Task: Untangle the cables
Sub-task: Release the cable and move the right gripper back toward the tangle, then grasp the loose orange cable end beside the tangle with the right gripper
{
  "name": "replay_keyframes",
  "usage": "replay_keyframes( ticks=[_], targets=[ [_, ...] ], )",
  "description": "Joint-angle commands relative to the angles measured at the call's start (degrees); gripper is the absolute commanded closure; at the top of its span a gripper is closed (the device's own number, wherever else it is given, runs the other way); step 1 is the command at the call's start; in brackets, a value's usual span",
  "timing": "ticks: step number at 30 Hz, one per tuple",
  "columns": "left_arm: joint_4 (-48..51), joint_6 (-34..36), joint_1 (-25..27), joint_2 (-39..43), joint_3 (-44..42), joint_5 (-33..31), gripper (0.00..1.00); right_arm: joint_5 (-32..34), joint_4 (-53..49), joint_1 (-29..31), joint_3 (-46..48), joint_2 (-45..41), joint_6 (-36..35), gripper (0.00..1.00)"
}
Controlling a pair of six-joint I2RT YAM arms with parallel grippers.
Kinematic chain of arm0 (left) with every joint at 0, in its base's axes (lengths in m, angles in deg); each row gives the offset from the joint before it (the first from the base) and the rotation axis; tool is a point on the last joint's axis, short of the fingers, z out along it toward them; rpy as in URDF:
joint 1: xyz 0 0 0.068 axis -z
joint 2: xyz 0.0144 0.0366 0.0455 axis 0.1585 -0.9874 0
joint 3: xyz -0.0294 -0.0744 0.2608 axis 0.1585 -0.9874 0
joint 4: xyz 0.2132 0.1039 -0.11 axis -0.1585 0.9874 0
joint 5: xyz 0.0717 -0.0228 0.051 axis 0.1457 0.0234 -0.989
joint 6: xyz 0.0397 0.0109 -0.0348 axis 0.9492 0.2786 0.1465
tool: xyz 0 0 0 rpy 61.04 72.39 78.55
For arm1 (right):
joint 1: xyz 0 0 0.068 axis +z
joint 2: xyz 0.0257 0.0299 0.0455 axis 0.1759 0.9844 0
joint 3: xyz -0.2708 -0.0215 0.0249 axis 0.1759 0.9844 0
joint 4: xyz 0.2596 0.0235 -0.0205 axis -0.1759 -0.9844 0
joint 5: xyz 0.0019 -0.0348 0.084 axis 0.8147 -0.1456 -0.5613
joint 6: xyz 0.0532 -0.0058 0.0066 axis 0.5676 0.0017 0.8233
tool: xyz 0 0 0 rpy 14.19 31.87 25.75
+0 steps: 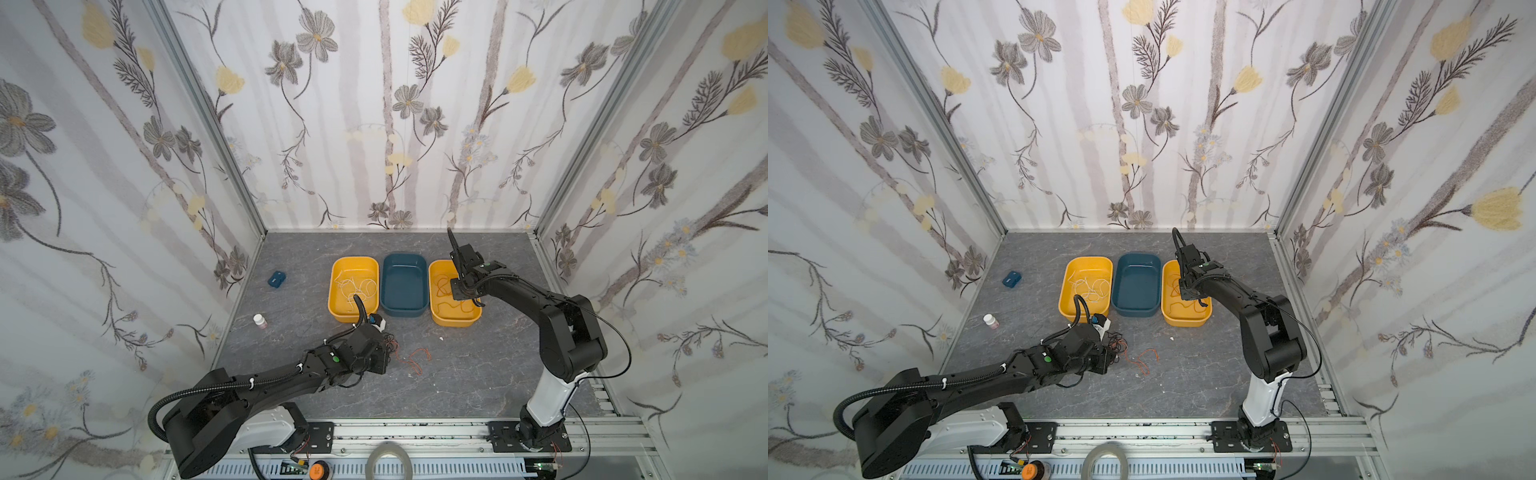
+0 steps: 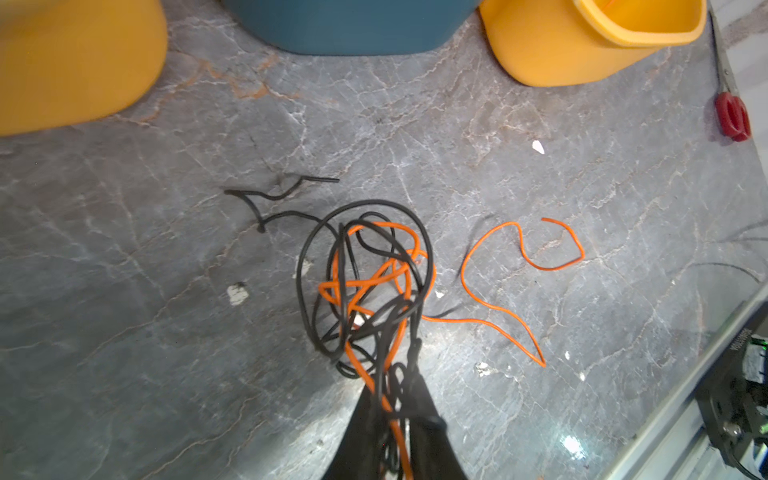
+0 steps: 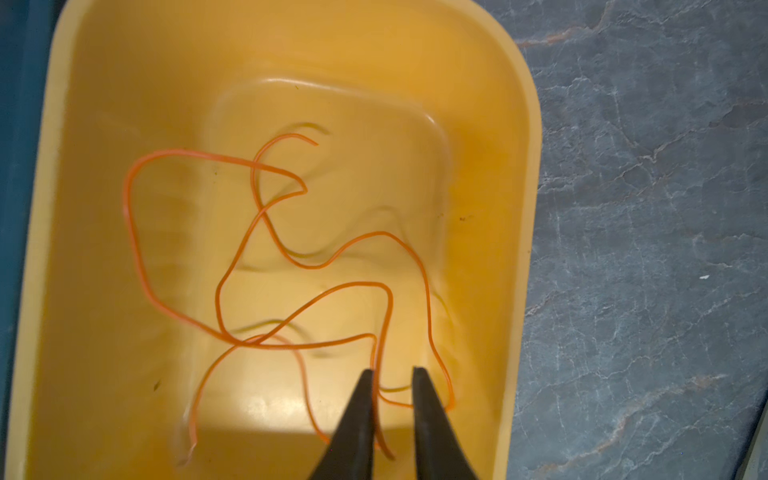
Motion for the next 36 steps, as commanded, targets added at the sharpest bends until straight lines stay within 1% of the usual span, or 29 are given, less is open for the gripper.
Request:
replay_keyframes(
  ticks=[1,4,6,9,10,12,13,16,19,21,24,26,27,29,34,35,36],
  targets=[
    [-2.4,0.6,0.2,-0.1,0.6,1.1,0.82,1.4,-1.8,0.4,1.2,-3.3,1.1,0.65],
    [-2.5,1.1,0.5,-0.1,1.1,1.9,0.77,1.7,-3.1,0.9,2.9,-9.2,1.2,0.60],
    [-2.1,1.3,0.5,0.1,1.5,1.9,0.72,0.8,-4.0,1.5,4.2,-14.0,1.2,0.60],
    [-0.9,1.3,0.5,1.2,1.8,1.5,0.60,-4.9,-4.6,2.7,6.4,-19.6,1.6,0.59],
    [-0.6,1.0,0.5,1.9,1.8,1.2,0.58,-7.0,-4.6,3.1,7.3,-21.0,1.7,0.58],
    [1.3,0.6,0.6,3.6,1.9,0.2,0.51,-13.6,-3.8,4.7,9.9,-24.2,1.8,0.54],
    [2.2,0.4,0.5,4.5,2.0,-0.2,0.48,-15.4,-3.8,5.5,11.0,-25.2,2.3,0.52],
    [4.8,-0.1,0.5,7.1,2.0,-1.8,0.39,-18.5,-2.5,9.5,15.0,-27.7,4.8,0.48],
    [5.8,-0.2,0.4,8.6,1.4,-2.6,0.33,-21.7,2.0,12.9,19.9,-28.1,8.3,0.43],
    [6.6,-0.2,-0.2,8.6,1.2,-3.5,0.32,-23.7,5.2,14.7,23.0,-26.3,10.8,0.43],
    [7.5,-1.1,-1.6,8.6,1.0,-4.5,0.33,-24.4,8.8,18.4,23.8,-23.4,13.0,0.41],
    [5.9,-1.5,-2.9,8.9,0.0,-3.4,0.34,-23.7,10.3,21.0,23.4,-21.1,13.7,0.36],
    [4.6,-1.7,-3.6,9.0,-0.6,-2.4,0.35,-23.0,10.2,22.5,23.0,-19.3,14.1,0.36],
    [2.5,-1.6,-5.0,8.6,-1.4,-0.7,0.38,-22.0,9.9,23.5,22.7,-16.7,15.2,0.35],
    [-0.1,-0.7,-6.5,6.2,-1.6,1.6,0.45,-16.4,6.5,25.9,22.1,-12.6,16.7,0.37],
    [-0.9,-0.5,-6.7,5.6,-1.7,2.1,0.46,-16.4,6.1,26.3,22.2,-12.1,16.8,0.39],
    [-1.6,-0.4,-6.8,5.0,-1.6,2.5,0.49,-16.4,6.3,26.7,22.6,-11.7,16.9,0.44]
  ],
)
